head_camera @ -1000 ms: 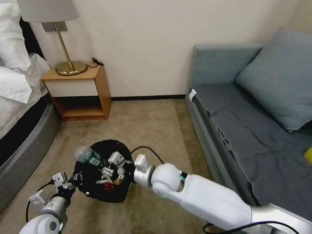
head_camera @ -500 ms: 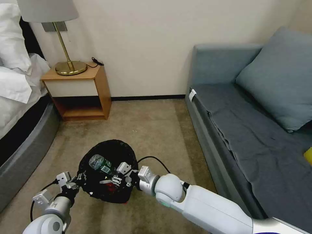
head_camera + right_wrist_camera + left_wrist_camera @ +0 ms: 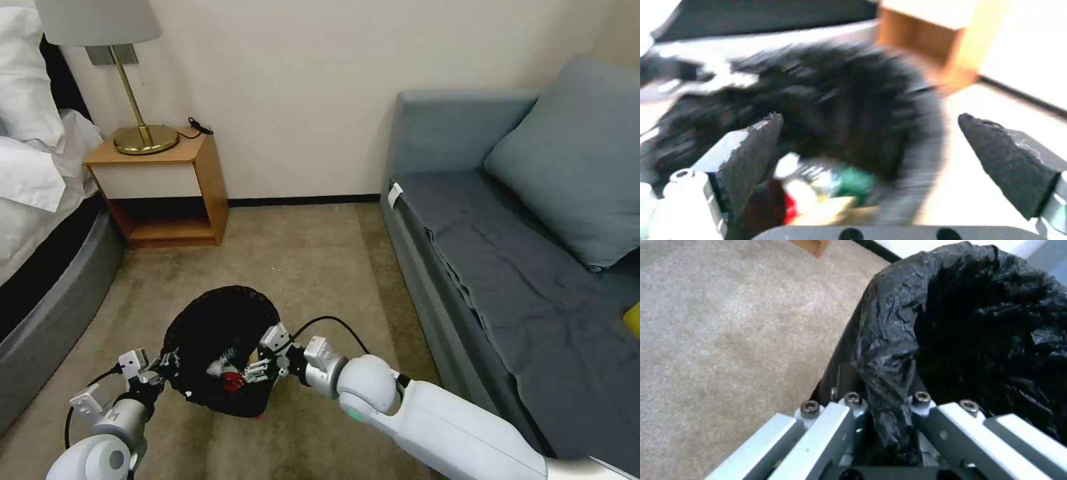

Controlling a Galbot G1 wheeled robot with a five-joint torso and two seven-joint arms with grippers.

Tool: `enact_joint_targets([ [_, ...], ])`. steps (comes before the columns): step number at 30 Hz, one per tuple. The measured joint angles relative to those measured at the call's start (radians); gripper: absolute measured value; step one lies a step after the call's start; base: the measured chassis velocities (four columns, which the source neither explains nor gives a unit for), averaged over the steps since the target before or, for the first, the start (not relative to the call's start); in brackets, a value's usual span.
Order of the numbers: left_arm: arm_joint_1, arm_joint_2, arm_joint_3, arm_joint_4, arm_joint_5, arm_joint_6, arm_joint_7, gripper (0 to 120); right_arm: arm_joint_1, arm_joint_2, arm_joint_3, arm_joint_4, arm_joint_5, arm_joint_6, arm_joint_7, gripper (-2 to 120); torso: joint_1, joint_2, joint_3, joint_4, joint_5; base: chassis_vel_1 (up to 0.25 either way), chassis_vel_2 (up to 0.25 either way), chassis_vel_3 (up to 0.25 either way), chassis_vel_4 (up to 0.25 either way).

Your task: Pick up the trash bin, then pick up the garbage on the floor and place it into the trash bin.

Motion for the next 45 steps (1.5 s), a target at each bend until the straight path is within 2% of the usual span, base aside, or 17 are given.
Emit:
enact_joint_targets([
  [1, 0.0, 0.0, 0.0, 0.0, 0.0, 0.0, 0.0, 4, 0.0, 0.0, 0.0, 0.0, 0.0, 0.0, 0.0, 100, 0.0, 0.0, 0.0, 0.0, 0.0, 0.0, 0.0, 0.0, 0.0],
  [5, -0.005, 0.001, 0.007, 0.008, 0.0, 0.004, -0.005, 4, -0.076, -0.068, 0.088, 0.069, -0.019, 0.064, 0.121, 100, 0.0, 0.0, 0.0, -0.0001, -0.0001, 0.0, 0.0, 0.0, 0.0],
  [6, -0.005, 0.001, 0.007, 0.008, 0.0, 0.004, -0.005, 4, -0.076, -0.068, 0.088, 0.069, -0.019, 0.064, 0.121, 100, 0.0, 0.0, 0.0, -0.0001, -0.0001, 0.0, 0.0, 0.0, 0.0],
  [10, -0.016, -0.005, 0.02, 0.023, 0.007, 0.01, -0.024, 4, -0.171, -0.122, 0.169, 0.142, -0.087, 0.114, 0.224, 100, 0.0, 0.0, 0.0, -0.0003, -0.0001, 0.0, 0.0, 0.0, 0.0],
  [16, -0.006, -0.024, 0.014, 0.026, 0.03, 0.014, -0.044, 4, -0.241, -0.121, 0.256, 0.222, -0.109, 0.128, 0.249, 100, 0.0, 0.0, 0.0, 0.0002, 0.0, 0.0, 0.0, 0.0, 0.0],
  [23, -0.005, -0.027, 0.017, 0.024, 0.031, 0.033, -0.063, 4, -0.307, -0.112, 0.318, 0.28, -0.12, 0.125, 0.247, 100, 0.0, 0.0, 0.0, -0.0001, -0.0001, 0.0, 0.0, 0.0, 0.0],
  [26, -0.003, -0.025, 0.017, 0.028, 0.019, 0.055, -0.077, 4, -0.356, -0.109, 0.368, 0.311, -0.155, 0.125, 0.233, 100, 0.0, 0.0, 0.0, -0.0001, -0.0001, 0.0, 0.0, 0.0, 0.0],
  [31, 0.004, -0.025, 0.013, 0.04, 0.017, 0.061, -0.081, 4, -0.443, -0.107, 0.441, 0.357, -0.193, 0.129, 0.215, 100, 0.0, 0.0, 0.0, 0.0, -0.0003, 0.0, 0.0, 0.0, 0.0],
  [33, 0.007, -0.024, 0.012, 0.041, 0.017, 0.062, -0.078, 6, -0.466, -0.107, 0.459, 0.365, -0.199, 0.132, 0.213, 100, 0.0, 0.0, 0.0, 0.0, -0.0002, 0.0, 0.0, 0.0, 0.0],
  [37, 0.009, -0.025, 0.013, 0.044, 0.03, 0.055, -0.065, 24, -0.565, -0.093, 0.528, 0.396, -0.234, 0.135, 0.211, 100, 0.0, 0.0, 0.0, -0.0002, -0.0001, 0.0, 0.0, 0.0, 0.0],
  [38, 0.009, -0.025, 0.013, 0.044, 0.03, 0.055, -0.065, 24, -0.565, -0.093, 0.528, 0.396, -0.234, 0.135, 0.211, 100, 0.0, 0.0, 0.0, -0.0002, -0.0001, 0.0, 0.0, 0.0, 0.0],
  [42, 0.01, -0.025, 0.011, 0.049, 0.076, 0.016, -0.043, 42, -0.657, -0.064, 0.586, 0.423, -0.28, 0.135, 0.213, 100, 0.0, 0.0, 0.0, -0.0001, -0.0001, 0.0, 0.0, 0.0, 0.0],
  [44, 0.011, -0.025, 0.009, 0.048, 0.087, 0.007, -0.035, 46, -0.671, -0.058, 0.593, 0.427, -0.289, 0.134, 0.213, 100, 0.0, 0.0, 0.0, -0.0002, -0.0002, 0.0, 0.0, 0.0, 0.0],
  [45, 0.014, -0.025, 0.007, 0.046, 0.11, -0.017, -0.02, 49, -0.692, -0.05, 0.604, 0.432, -0.302, 0.134, 0.214, 100, 0.0, 0.0, 0.0, -0.0001, -0.0002, 0.0, 0.0, 0.0, 0.0],
])
